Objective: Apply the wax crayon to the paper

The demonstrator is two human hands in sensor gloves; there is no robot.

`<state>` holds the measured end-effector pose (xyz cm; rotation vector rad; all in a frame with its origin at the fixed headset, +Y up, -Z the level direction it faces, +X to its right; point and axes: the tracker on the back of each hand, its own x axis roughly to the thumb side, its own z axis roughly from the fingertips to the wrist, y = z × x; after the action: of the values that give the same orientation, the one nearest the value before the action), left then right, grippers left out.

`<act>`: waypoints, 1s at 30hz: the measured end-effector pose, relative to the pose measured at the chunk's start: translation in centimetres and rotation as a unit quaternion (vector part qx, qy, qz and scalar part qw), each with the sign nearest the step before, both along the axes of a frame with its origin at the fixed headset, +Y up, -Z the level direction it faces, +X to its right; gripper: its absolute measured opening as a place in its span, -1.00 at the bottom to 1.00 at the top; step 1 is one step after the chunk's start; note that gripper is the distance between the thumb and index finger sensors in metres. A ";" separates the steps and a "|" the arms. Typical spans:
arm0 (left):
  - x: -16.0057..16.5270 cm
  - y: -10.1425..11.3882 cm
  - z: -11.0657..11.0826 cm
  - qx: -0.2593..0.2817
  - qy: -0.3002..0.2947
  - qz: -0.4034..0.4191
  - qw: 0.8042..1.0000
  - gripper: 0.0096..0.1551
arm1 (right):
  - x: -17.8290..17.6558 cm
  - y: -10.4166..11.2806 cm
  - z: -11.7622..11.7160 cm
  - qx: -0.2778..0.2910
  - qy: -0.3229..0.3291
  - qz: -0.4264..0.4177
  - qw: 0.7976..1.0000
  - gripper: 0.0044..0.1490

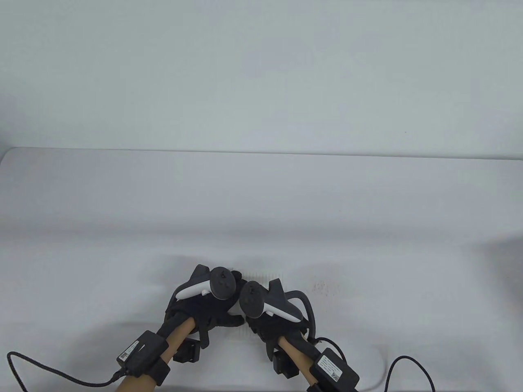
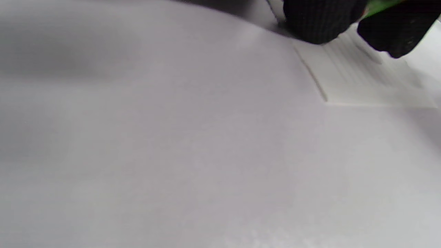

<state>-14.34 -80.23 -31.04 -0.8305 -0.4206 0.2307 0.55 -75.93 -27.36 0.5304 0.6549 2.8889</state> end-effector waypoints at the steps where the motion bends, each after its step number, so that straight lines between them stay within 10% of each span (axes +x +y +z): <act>1: 0.0 0.0 0.0 0.000 0.000 0.000 1.000 0.08 | 0.0 -0.2 0.0 0.000 0.001 0.003 1.000 -0.51; 30: 0.0 -0.1 0.0 0.001 0.002 0.002 1.000 0.08 | 3.2 0.6 -1.2 -0.071 -0.108 0.167 0.978 -0.52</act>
<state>-14.34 -80.30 -31.03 -0.8271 -0.4191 0.2360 3.79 -75.31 -28.57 0.0916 0.9881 3.1052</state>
